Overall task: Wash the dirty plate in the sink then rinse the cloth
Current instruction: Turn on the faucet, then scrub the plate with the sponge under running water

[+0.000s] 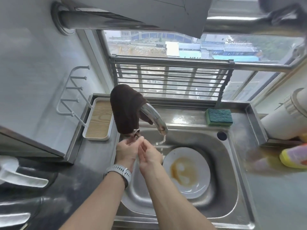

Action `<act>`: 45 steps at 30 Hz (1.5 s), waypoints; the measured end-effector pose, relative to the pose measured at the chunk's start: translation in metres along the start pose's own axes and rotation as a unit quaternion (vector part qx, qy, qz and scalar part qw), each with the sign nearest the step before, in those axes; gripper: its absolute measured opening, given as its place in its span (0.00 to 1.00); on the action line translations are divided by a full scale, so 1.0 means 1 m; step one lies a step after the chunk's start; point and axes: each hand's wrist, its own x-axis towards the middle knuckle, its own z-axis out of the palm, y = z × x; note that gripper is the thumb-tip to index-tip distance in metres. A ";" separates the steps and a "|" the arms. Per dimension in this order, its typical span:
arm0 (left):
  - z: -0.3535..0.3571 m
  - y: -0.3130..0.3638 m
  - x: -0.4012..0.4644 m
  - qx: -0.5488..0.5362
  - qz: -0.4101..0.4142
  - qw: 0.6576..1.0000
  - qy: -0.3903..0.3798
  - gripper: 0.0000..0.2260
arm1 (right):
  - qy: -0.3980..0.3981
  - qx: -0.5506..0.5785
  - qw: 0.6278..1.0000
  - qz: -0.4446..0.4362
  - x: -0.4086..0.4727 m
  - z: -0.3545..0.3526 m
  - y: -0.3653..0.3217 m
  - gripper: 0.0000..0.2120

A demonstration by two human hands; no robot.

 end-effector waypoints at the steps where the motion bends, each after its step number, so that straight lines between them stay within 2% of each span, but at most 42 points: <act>1: 0.001 -0.004 -0.004 0.000 -0.010 1.000 -0.017 0.12 | -0.007 0.017 1.000 0.013 -0.005 -0.013 -0.006 0.09; 4: 0.003 -0.014 -0.021 -0.026 -0.053 0.996 -0.066 0.14 | -0.004 0.049 0.998 0.045 -0.014 -0.057 -0.029 0.06; 7: 0.013 -0.018 -0.036 -0.030 -0.085 0.991 -0.095 0.14 | 0.010 0.057 0.997 0.050 -0.012 -0.084 -0.048 0.09; 14: 0.053 -0.007 -0.055 -0.075 -0.153 0.972 -0.163 0.13 | -0.024 0.020 0.999 0.033 -0.019 -0.071 -0.078 0.08; 17: 0.071 -0.012 -0.056 -0.071 -0.142 0.973 -0.165 0.08 | -0.034 0.018 0.998 0.040 -0.010 -0.060 -0.083 0.08; 19: 0.083 -0.019 -0.052 -0.073 -0.121 0.981 -0.131 0.07 | -0.040 0.021 0.998 0.045 -0.001 -0.048 -0.079 0.07; 22: 0.092 -0.029 -0.041 -0.101 -0.101 0.987 -0.069 0.06 | -0.054 -0.056 0.996 0.042 0.005 -0.037 -0.075 0.07; 24: 0.088 -0.028 -0.038 -0.154 -0.127 0.977 -0.077 0.08 | -0.080 -0.199 0.977 0.003 -0.002 -0.038 -0.089 0.07; 25: 0.084 -0.029 -0.039 -0.160 -0.146 0.971 -0.096 0.10 | -0.082 -0.318 0.943 -0.054 -0.006 -0.042 -0.104 0.08; 26: 0.081 -0.028 -0.040 -0.154 -0.163 0.968 -0.113 0.13 | -0.067 -0.442 0.884 -0.139 -0.009 -0.046 -0.126 0.09; 27: 0.078 -0.027 -0.042 -0.151 -0.174 0.966 -0.121 0.14 | -0.043 -0.549 0.799 -0.240 -0.008 -0.050 -0.152 0.09; 29: 0.072 -0.027 -0.044 -0.143 -0.191 0.964 -0.120 0.14 | 0.016 -0.684 0.608 -0.403 -0.001 -0.054 -0.208 0.12; 31: 0.070 -0.029 -0.045 -0.130 -0.197 0.965 -0.113 0.13 | 0.062 -0.762 0.459 -0.453 0.014 -0.056 -0.258 0.21; 33: 0.069 -0.028 -0.048 -0.103 -0.202 0.968 -0.108 0.12 | 0.064 -0.830 0.366 -0.416 0.032 -0.057 -0.292 0.29; 35: 0.070 -0.029 -0.048 -0.078 -0.203 0.970 -0.112 0.12 | 0.040 -0.871 0.322 -0.368 0.047 -0.058 -0.311 0.30; 40: 0.068 -0.034 -0.038 -0.025 -0.200 0.973 -0.115 0.12 | -0.014 -0.876 0.299 -0.377 0.062 -0.047 -0.333 0.23; 42: 0.068 -0.038 -0.033 -0.015 -0.205 0.972 -0.110 0.11 | -0.010 -0.864 0.278 -0.420 0.053 -0.045 -0.331 0.21; 45: 0.071 -0.041 -0.029 -0.003 -0.215 0.971 -0.101 0.13 | -0.015 -0.810 0.284 -0.512 0.022 -0.059 -0.305 0.21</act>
